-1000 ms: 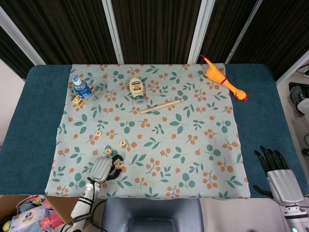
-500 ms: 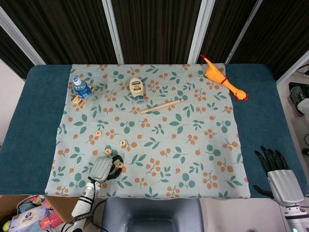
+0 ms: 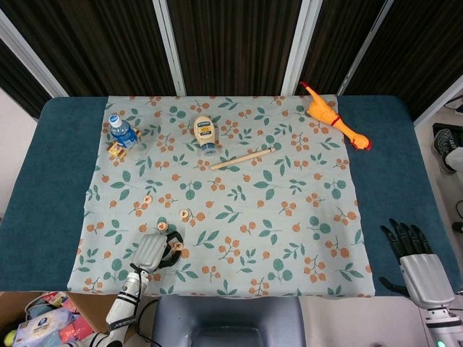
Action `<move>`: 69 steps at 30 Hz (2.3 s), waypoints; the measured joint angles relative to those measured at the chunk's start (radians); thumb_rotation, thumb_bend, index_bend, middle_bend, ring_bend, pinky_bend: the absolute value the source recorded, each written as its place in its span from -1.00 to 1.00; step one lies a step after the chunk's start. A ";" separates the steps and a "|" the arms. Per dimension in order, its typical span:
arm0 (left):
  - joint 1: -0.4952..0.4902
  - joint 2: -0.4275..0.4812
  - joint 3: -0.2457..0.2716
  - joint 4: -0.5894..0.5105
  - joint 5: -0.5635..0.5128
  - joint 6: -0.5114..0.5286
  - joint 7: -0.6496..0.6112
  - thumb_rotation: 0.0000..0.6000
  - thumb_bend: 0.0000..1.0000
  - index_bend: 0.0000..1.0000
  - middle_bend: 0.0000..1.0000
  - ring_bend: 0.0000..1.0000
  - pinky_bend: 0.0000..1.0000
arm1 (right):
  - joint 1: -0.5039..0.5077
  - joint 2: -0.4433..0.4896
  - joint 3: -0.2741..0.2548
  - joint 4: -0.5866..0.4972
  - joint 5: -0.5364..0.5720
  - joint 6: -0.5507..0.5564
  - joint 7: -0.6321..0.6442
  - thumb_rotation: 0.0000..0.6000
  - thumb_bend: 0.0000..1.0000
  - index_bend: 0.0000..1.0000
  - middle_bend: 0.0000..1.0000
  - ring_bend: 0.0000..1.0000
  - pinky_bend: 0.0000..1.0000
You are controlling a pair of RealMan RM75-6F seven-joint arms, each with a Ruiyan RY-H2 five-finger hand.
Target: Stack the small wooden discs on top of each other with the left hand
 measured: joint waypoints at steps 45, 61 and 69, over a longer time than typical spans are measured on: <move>-0.058 0.052 -0.101 0.027 -0.104 -0.011 0.018 1.00 -0.20 -0.02 1.00 1.00 1.00 | 0.001 -0.005 0.004 -0.002 0.011 -0.006 -0.010 1.00 -0.84 -1.00 -1.00 -1.00 -1.00; -0.061 0.055 -0.100 0.025 -0.113 -0.016 0.010 1.00 -0.20 -0.14 1.00 1.00 1.00 | 0.000 -0.002 0.000 -0.003 0.006 -0.004 -0.006 1.00 -0.84 -1.00 -1.00 -1.00 -1.00; -0.062 0.061 -0.097 0.020 -0.118 -0.020 0.015 1.00 -0.20 -0.18 1.00 1.00 1.00 | 0.000 -0.001 -0.001 -0.003 0.004 -0.004 -0.004 1.00 -0.84 -1.00 -1.00 -1.00 -1.00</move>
